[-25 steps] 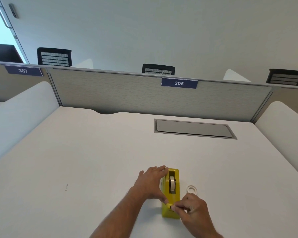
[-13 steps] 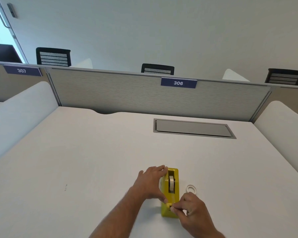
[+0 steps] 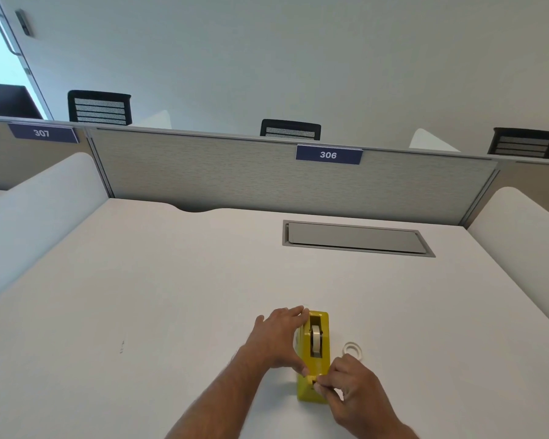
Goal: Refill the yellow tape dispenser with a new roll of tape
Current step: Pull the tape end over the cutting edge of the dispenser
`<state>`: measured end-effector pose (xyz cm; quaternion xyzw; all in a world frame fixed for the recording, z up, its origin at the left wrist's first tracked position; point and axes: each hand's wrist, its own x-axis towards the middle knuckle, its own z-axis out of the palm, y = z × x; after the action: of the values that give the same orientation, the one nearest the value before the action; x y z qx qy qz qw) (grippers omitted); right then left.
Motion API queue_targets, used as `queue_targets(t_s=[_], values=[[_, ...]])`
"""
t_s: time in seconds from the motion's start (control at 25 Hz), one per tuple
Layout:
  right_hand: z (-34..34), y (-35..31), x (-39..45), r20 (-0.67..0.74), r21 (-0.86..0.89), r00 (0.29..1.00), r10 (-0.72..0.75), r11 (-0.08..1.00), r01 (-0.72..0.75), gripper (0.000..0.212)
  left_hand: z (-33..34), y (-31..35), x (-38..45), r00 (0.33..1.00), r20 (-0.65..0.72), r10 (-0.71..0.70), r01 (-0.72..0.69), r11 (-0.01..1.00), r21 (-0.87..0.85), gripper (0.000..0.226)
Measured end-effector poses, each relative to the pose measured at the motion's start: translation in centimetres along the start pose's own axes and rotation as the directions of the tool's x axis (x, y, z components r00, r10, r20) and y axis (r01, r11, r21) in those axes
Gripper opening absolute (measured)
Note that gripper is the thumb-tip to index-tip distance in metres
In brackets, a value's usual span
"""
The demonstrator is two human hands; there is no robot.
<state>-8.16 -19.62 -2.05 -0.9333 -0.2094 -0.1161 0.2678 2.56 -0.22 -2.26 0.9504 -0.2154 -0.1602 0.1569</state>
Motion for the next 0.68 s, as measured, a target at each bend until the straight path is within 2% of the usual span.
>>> queue_targets(t_s=[0.2, 0.4, 0.52, 0.68], values=[[0.1, -0.2, -0.5, -0.015, -0.035, 0.998, -0.061, 0.998, 0.061, 0.011, 0.1, 0.1, 0.1, 1.0, 0.001, -0.008, 0.008, 1.0, -0.005, 0.123], [0.6, 0.1, -1.4, -0.022, -0.238, 0.967, -0.255, 0.94, 0.243, 0.006, 0.1, 0.1, 0.0, 1.0, -0.001, -0.009, 0.009, 1.0, 0.0, 0.122], [0.8, 0.8, -1.7, -0.043, -0.345, 0.931, -0.362, 0.88, 0.326, 0.016, 0.1, 0.1, 0.1, 1.0, 0.001, -0.008, 0.008, 1.0, 0.014, 0.122], [1.1, 1.2, -2.4, 0.001, -0.454, 0.896, -0.444, 0.798, 0.396, 0.029, 0.0, 0.1, 0.0, 1.0, 0.008, -0.014, 0.014, 1.0, 0.014, 0.122]])
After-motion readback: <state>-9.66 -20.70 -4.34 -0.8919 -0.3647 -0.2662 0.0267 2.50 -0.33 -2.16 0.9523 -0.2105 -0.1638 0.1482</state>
